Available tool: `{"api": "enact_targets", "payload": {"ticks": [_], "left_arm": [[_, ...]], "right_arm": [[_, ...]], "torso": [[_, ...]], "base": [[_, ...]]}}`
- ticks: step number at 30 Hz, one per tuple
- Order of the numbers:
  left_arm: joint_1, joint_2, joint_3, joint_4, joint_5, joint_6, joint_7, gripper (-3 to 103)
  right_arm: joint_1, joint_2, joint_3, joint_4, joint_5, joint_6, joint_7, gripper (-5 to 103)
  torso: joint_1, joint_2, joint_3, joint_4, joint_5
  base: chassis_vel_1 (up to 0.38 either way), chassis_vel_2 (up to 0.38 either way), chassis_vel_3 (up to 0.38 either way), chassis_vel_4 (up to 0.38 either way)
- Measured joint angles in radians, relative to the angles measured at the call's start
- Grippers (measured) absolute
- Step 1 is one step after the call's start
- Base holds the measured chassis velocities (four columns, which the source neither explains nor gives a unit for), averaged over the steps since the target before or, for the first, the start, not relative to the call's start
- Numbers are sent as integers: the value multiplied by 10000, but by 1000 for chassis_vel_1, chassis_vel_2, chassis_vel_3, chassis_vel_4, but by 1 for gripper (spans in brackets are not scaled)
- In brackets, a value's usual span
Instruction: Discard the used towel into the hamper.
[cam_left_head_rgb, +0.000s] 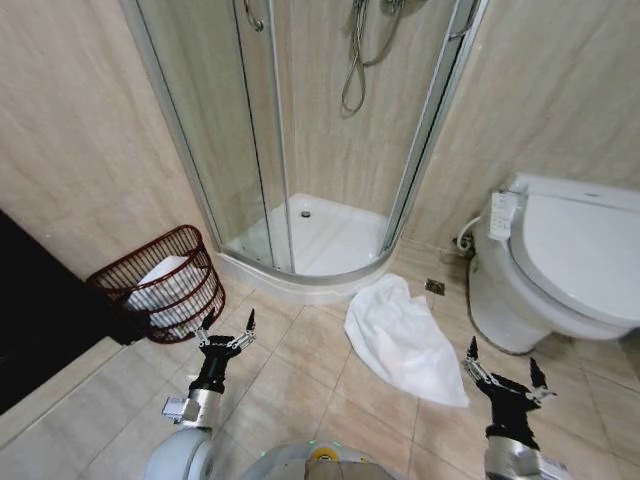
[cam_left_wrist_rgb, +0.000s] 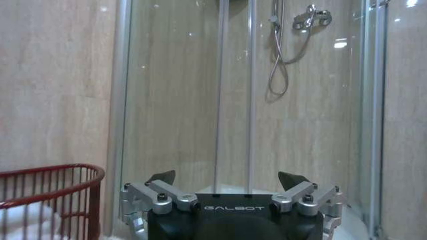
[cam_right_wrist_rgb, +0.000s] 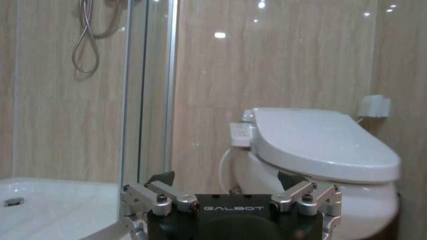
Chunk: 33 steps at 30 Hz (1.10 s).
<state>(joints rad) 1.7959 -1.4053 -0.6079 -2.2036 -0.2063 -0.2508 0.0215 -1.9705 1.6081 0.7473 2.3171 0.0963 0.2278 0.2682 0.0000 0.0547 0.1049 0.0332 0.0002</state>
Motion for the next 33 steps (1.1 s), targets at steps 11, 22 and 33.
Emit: {"api": "enact_targets", "payload": {"ticks": [11,22,33], "left_arm": [[-1,0,0,67,-4,-44,15,100],[12,-60,-19,74,1,-48,16,100],[152,-146,-422,219,-154,-208,2,100]], "right_arm": [[5,0,-25,-134,2,33,5,100],[856,-567,786,-1499,1324,-1602,-1117,100],[2600,-2497,2266,-3977,2375,-4271,-5407,100]], "torso": [[0,15,17,-2,-5],[0,26,23,-3,-1],[0,32,30,-2,1]], "base": [[-234,229,234,-228],[-104,86,72,-57],[22,-10,-16,3]]}}
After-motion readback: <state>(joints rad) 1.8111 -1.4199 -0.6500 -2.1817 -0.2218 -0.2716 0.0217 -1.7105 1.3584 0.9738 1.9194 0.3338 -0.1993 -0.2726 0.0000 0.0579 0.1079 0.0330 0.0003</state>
